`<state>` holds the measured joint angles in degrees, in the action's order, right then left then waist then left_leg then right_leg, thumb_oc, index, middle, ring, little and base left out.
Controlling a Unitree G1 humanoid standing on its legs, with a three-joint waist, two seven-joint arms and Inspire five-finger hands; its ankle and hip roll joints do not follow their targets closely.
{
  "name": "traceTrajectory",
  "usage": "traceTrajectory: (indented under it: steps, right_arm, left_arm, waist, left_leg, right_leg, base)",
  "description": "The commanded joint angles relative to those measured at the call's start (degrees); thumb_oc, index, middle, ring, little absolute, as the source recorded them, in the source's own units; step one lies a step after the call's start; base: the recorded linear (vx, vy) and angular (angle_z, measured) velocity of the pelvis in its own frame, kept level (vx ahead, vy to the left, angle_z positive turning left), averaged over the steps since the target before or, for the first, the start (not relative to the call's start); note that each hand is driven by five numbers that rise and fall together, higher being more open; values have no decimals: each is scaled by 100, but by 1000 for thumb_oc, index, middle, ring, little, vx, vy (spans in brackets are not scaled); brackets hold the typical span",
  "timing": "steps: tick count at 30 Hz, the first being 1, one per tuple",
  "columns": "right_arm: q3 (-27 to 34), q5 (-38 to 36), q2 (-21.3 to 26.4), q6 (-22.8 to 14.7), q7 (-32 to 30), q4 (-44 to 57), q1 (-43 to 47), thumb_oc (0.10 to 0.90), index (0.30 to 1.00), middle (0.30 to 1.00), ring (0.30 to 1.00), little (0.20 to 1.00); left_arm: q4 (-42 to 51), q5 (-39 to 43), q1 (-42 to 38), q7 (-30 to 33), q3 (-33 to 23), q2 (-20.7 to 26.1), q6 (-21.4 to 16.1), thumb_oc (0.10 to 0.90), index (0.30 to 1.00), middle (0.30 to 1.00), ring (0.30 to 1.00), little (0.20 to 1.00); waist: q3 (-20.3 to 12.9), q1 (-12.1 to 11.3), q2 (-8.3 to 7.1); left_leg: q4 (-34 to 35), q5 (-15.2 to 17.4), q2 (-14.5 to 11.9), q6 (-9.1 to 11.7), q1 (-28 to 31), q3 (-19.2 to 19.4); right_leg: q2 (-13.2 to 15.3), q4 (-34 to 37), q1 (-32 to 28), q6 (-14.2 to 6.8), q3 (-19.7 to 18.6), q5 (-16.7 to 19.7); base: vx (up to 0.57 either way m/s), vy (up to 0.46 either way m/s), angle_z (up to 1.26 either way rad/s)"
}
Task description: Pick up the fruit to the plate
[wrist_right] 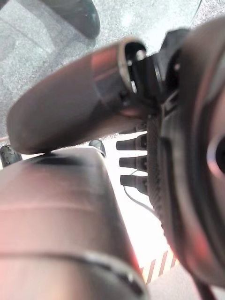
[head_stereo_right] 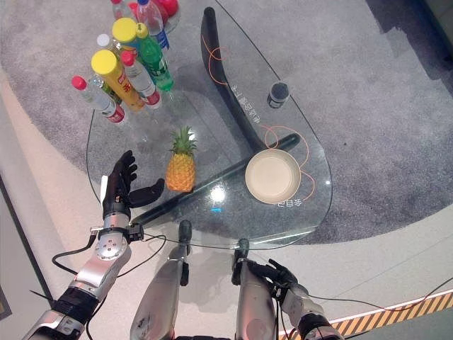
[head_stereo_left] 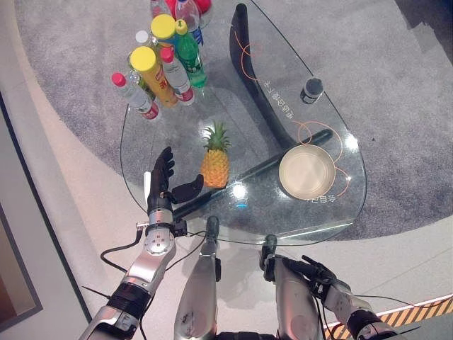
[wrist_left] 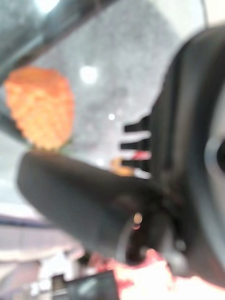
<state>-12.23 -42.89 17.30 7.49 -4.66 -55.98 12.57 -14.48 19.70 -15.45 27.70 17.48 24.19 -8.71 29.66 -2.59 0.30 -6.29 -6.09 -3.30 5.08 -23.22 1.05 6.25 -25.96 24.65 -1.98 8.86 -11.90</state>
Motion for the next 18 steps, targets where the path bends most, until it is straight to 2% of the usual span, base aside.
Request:
traceTrajectory:
  steps: [1,4,8,11,18]
  right_arm:
    - [-327,-127,218,164,-239,163,-574,800,900,900,900,900]
    - [-351,-162,225,169,-302,239,-570,800,900,900,900,900]
    - [-382,-139,262,154,-299,298,-592,800,900,900,900,900]
    - [-385,-122,258,163,-318,368,-615,800,900,900,900,900]
    - [-462,-80,267,200,-413,572,-629,800,900,900,900,900]
  left_arm:
    - [732,-27,-212,-80,-153,289,-220,800,900,900,900,900]
    - [742,-20,-273,-120,-151,287,-148,800,900,900,900,900]
    - [773,683,-322,-386,-175,231,-211,800,900,900,900,900]
    - [835,864,-294,-483,-208,137,-222,800,900,900,900,900]
    - [853,1228,-403,-651,-142,-33,-29,800,900,900,900,900]
  waist:
    - [14,168,-156]
    - [14,202,-151]
    - [14,255,-148]
    - [14,278,-147]
    - [14,359,-140]
  left_leg:
    - [-988,602,451,-346,-198,80]
    - [-1020,598,455,-356,-306,110]
    - [-1088,614,460,-372,-427,153]
    - [-1106,620,458,-381,-494,178]
    - [-1213,652,455,-394,-725,234]
  right_leg:
    - [-55,1411,-205,-75,-2,1414]
    - [-49,1387,-74,-84,-40,1444]
    - [-24,1351,78,-104,-106,1478]
    - [-17,1332,165,-112,-126,1496]
    - [-3,1216,468,-144,-217,1529]
  base:
    - [0,0,0]
    - [0,0,0]
    - [23,19,-4]
    - [22,13,-10]
    - [27,12,0]
